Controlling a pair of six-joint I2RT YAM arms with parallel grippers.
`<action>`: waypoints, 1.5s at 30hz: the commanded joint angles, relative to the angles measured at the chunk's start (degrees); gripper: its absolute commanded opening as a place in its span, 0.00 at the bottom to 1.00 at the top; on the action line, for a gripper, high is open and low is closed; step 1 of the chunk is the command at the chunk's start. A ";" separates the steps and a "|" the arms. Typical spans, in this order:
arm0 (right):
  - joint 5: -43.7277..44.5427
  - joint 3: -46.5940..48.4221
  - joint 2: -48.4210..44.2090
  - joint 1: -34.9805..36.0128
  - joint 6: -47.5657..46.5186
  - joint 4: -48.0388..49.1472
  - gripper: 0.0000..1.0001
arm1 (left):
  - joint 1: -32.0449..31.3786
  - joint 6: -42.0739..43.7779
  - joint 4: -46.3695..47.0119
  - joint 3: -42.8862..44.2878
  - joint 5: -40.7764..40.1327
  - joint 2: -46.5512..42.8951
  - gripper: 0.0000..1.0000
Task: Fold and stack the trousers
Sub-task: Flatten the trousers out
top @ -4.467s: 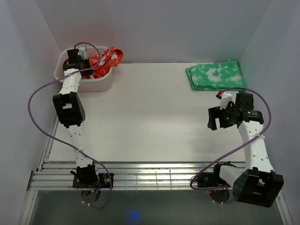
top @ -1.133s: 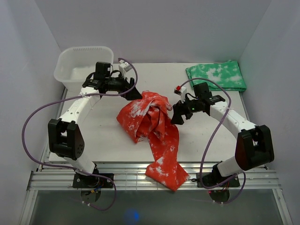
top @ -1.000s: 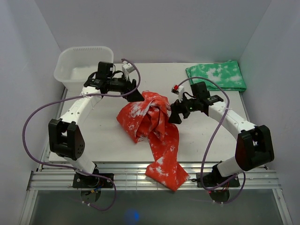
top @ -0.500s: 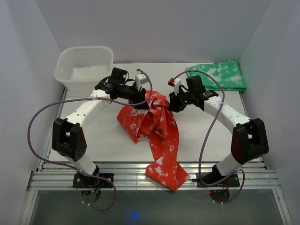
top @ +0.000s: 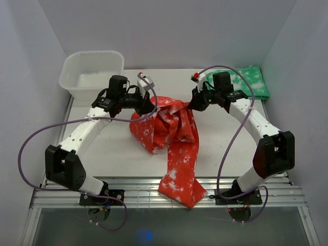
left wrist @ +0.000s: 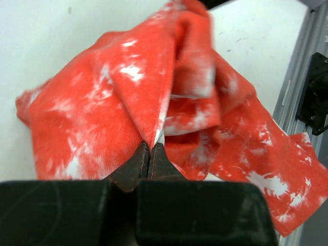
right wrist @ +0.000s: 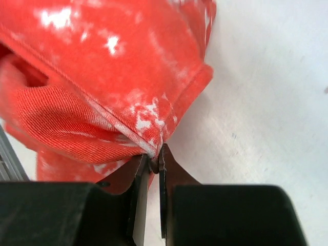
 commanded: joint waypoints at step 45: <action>15.40 20.52 -3.08 4.62 -39.27 -51.04 0.93 | 7.55 15.36 -4.88 -9.66 3.55 7.68 0.80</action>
